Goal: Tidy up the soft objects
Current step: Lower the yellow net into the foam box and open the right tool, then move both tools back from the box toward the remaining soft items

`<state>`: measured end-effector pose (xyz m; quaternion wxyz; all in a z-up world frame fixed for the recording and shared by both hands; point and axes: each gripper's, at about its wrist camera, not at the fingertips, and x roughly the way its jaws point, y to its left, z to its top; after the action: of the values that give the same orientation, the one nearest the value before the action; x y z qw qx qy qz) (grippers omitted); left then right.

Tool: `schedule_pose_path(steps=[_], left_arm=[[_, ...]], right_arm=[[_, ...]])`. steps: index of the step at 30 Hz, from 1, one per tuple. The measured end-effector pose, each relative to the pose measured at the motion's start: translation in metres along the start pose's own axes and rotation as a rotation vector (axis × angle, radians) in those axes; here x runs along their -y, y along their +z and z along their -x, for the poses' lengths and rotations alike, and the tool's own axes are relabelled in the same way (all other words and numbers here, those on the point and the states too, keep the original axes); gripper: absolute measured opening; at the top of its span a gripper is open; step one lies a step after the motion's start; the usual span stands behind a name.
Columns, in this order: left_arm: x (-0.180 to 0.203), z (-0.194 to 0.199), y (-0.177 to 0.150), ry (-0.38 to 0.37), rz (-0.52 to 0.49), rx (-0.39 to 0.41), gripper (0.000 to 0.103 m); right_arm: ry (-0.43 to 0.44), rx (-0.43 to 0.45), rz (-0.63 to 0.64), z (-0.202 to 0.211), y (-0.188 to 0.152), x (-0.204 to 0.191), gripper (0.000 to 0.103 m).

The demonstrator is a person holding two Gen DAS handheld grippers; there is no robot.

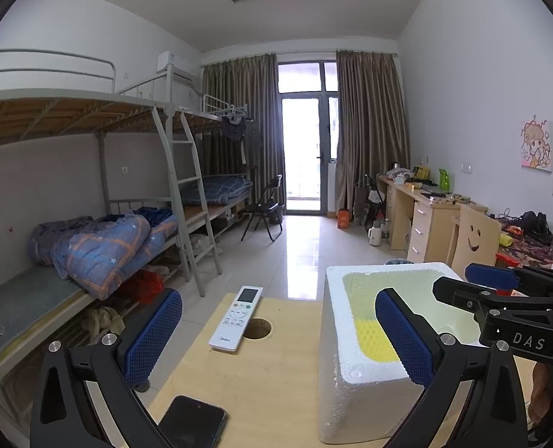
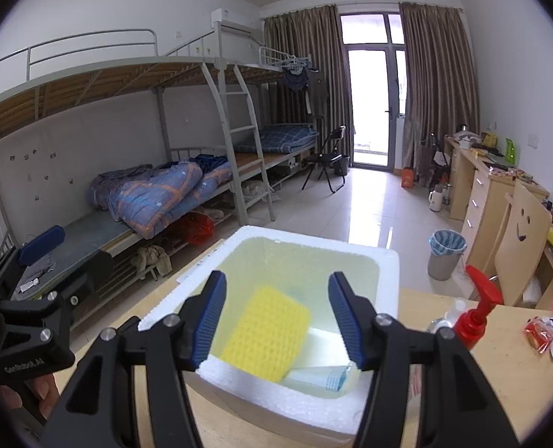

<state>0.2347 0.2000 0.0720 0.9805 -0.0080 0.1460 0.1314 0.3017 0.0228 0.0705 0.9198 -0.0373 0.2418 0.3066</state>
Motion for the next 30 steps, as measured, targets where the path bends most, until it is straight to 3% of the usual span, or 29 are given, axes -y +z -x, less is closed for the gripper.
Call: schedule_pose_path(steps=[7, 14, 17, 21, 24, 26, 30], left_arm=[[0.001, -0.002, 0.001, -0.006, -0.002, -0.005, 0.103], [0.005, 0.017, 0.0, -0.022, 0.009, 0.01, 0.103], [0.007, 0.03, 0.001, -0.028, 0.008, 0.025, 0.103], [0.013, 0.052, 0.003, -0.032, 0.002, 0.049, 0.103], [0.018, 0.07, 0.003, -0.031, -0.007, 0.062, 0.103], [0.02, 0.081, 0.002, -0.038, -0.01, 0.068, 0.103], [0.026, 0.108, -0.003, -0.034, -0.006, 0.088, 0.103]], right_arm=[[-0.004, 0.008, -0.009, 0.012, 0.001, 0.004, 0.061], [-0.025, 0.051, 0.0, 0.049, 0.0, 0.001, 0.062], [-0.028, 0.068, -0.005, 0.068, -0.001, -0.001, 0.069], [-0.033, 0.101, -0.002, 0.095, -0.005, -0.005, 0.071], [-0.029, 0.123, -0.015, 0.112, -0.01, -0.006, 0.083], [-0.052, 0.15, -0.015, 0.126, -0.015, -0.007, 0.1], [-0.058, 0.187, -0.006, 0.151, -0.03, -0.011, 0.103]])
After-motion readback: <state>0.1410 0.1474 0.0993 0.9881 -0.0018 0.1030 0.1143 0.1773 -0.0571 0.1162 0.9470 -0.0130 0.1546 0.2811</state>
